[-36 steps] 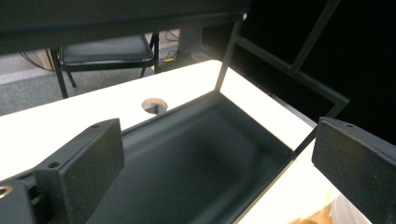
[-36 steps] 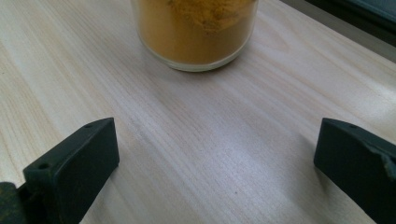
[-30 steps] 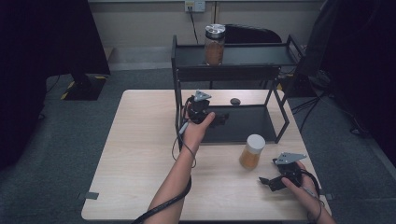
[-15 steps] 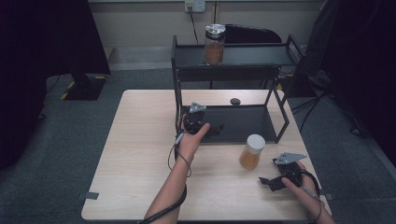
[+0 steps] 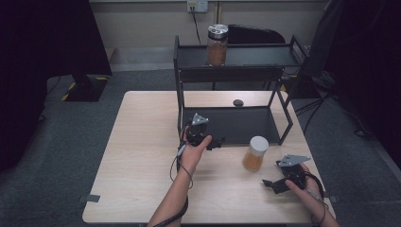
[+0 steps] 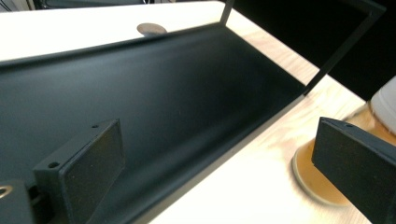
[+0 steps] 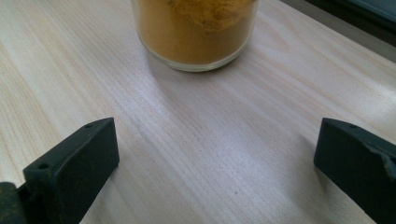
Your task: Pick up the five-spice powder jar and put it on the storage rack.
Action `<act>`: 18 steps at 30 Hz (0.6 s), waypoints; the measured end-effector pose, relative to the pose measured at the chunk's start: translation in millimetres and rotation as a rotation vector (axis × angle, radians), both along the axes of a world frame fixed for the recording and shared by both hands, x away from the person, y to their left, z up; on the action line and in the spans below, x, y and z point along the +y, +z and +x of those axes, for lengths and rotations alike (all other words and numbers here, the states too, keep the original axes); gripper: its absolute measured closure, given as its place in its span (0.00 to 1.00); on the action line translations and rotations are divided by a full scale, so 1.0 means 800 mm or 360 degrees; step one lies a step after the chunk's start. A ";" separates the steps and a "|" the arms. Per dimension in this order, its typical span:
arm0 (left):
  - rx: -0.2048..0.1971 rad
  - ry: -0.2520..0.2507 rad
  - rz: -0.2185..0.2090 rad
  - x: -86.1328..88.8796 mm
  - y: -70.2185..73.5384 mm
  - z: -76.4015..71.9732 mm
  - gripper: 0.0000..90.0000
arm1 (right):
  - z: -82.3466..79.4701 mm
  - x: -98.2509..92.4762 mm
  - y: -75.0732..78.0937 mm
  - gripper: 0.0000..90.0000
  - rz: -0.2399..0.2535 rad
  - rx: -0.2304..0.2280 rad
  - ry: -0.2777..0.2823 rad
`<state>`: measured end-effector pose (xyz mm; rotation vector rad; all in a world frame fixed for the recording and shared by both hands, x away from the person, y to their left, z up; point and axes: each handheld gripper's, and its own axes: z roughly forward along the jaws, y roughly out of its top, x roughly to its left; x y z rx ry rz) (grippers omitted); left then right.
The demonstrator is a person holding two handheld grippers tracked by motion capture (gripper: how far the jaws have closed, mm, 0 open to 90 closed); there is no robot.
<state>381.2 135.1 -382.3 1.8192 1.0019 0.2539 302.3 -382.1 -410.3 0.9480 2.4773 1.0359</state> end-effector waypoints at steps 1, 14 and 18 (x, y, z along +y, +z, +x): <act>0.0002 0.0003 0.0001 0.000 -0.002 -0.002 0.03 | 0.000 0.000 0.000 0.00 0.0000 0.0000 0.0000; 0.0027 -0.0028 0.0050 0.007 -0.020 -0.021 0.03 | 0.000 0.000 0.000 0.00 -0.0001 0.0000 0.0001; 0.0032 -0.0031 0.0072 0.008 -0.023 -0.028 0.03 | 0.000 0.000 0.000 0.00 -0.0001 0.0000 0.0001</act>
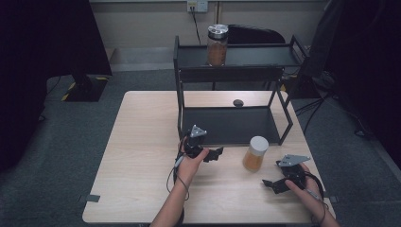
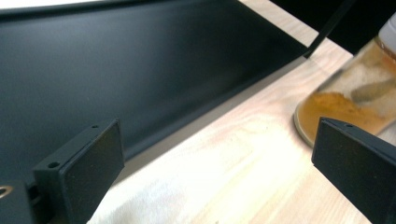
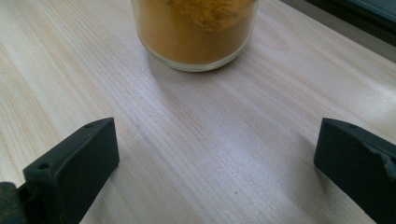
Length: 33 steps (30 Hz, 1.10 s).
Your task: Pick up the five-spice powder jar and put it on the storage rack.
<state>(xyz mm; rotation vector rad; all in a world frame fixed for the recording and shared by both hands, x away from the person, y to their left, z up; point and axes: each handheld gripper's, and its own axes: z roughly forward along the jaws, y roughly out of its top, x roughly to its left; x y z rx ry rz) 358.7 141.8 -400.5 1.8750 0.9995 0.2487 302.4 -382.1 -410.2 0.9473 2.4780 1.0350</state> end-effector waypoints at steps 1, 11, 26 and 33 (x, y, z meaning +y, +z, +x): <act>0.0005 -0.0002 0.0004 0.000 -0.001 -0.002 0.03 | 0.000 0.000 0.000 0.00 0.0000 0.0000 0.0000; 0.0026 -0.0004 0.0059 0.010 -0.016 -0.021 0.03 | 0.000 0.000 0.000 0.00 0.0000 0.0000 0.0000; -0.0031 0.0016 0.0166 0.034 -0.012 -0.059 0.03 | 0.000 0.000 0.000 0.00 0.0000 0.0000 0.0000; -0.0005 0.0017 0.0185 0.044 -0.020 -0.072 0.03 | 0.000 0.000 0.000 0.00 0.0000 0.0000 0.0000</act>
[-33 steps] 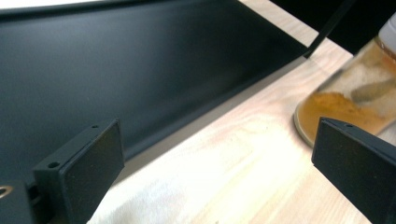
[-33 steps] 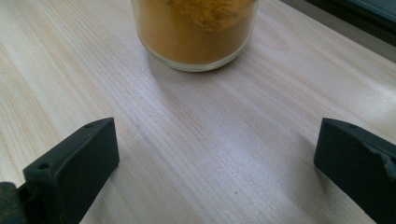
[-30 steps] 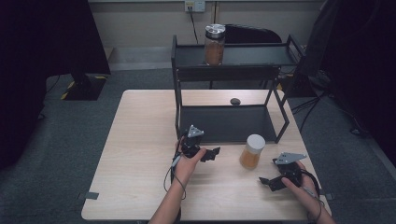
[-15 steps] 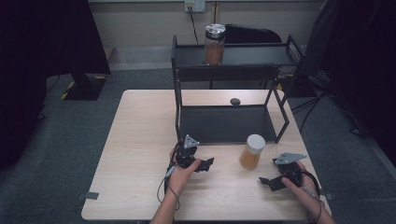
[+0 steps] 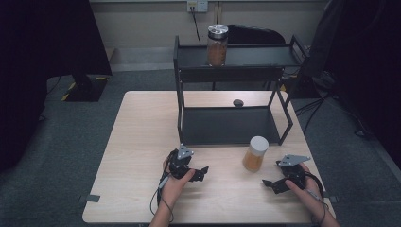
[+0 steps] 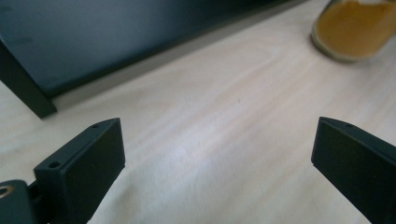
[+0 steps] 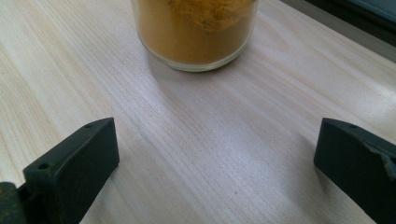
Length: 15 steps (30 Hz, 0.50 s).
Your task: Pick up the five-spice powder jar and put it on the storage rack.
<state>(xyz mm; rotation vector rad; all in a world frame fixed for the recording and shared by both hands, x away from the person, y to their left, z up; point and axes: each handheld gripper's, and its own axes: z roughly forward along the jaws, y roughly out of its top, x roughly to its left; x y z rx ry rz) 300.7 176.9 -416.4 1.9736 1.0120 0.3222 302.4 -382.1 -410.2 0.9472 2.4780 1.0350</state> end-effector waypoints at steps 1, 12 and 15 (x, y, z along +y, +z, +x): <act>0.0005 0.0002 -0.0006 0.002 -0.002 -0.003 0.03 | 0.000 0.000 0.000 0.00 0.0000 0.0000 0.0000; 0.0023 0.0022 0.0151 0.014 -0.005 -0.029 0.03 | 0.000 0.000 0.000 0.00 0.0000 0.0000 0.0000; 0.0008 0.0015 0.0203 0.015 -0.004 -0.035 0.03 | 0.000 0.000 0.000 0.00 0.0000 0.0000 0.0000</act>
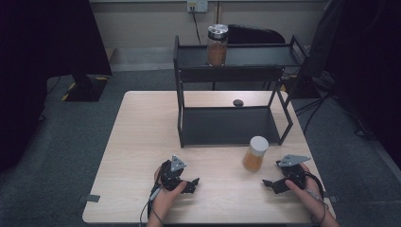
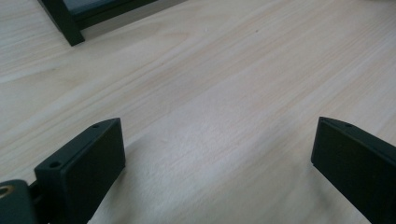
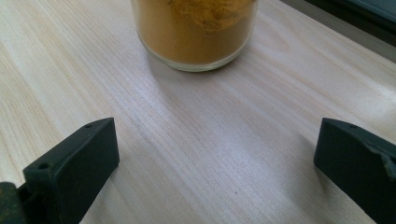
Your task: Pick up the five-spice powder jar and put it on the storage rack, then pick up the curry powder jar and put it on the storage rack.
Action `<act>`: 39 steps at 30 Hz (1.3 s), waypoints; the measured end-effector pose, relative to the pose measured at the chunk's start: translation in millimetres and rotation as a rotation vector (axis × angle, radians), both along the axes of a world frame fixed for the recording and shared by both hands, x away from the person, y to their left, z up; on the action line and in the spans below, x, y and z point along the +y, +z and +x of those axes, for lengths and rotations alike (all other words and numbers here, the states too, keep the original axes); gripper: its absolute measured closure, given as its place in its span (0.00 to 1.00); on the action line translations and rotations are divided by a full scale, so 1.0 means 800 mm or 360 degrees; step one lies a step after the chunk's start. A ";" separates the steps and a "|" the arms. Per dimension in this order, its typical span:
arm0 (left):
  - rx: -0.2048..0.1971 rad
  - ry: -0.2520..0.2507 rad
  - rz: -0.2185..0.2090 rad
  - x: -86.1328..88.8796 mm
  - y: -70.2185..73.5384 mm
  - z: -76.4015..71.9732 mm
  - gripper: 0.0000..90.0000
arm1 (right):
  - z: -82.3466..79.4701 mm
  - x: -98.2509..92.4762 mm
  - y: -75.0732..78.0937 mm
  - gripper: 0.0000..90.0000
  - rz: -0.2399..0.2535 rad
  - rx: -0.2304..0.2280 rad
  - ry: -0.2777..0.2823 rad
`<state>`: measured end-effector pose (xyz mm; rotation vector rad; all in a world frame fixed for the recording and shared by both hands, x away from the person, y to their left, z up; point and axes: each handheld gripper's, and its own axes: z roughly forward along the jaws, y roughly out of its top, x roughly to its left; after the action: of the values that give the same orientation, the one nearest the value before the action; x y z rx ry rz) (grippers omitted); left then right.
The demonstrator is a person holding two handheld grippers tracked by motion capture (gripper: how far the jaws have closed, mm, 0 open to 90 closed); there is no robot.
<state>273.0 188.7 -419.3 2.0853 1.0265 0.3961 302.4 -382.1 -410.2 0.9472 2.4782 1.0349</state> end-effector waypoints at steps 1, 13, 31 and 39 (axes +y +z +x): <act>0.0005 -0.0010 0.0031 -0.001 0.002 0.000 0.03 | 0.000 0.000 0.000 0.00 0.0000 0.0000 0.0000; 0.0003 -0.0030 0.0098 -0.009 0.004 -0.005 0.00 | 0.000 0.000 0.000 0.00 0.0000 0.0000 0.0000; 0.0000 -0.0020 0.0095 -0.009 0.003 -0.007 0.00 | 0.000 0.000 0.000 0.00 -0.0001 0.0002 -0.0002; 0.0000 -0.0016 0.0095 -0.010 0.003 -0.007 0.00 | 0.000 0.000 0.000 0.00 -0.0002 0.0003 -0.0001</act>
<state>267.4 181.1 -416.7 2.1426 1.0151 0.4265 302.5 -381.9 -409.9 0.9488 2.4799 1.0323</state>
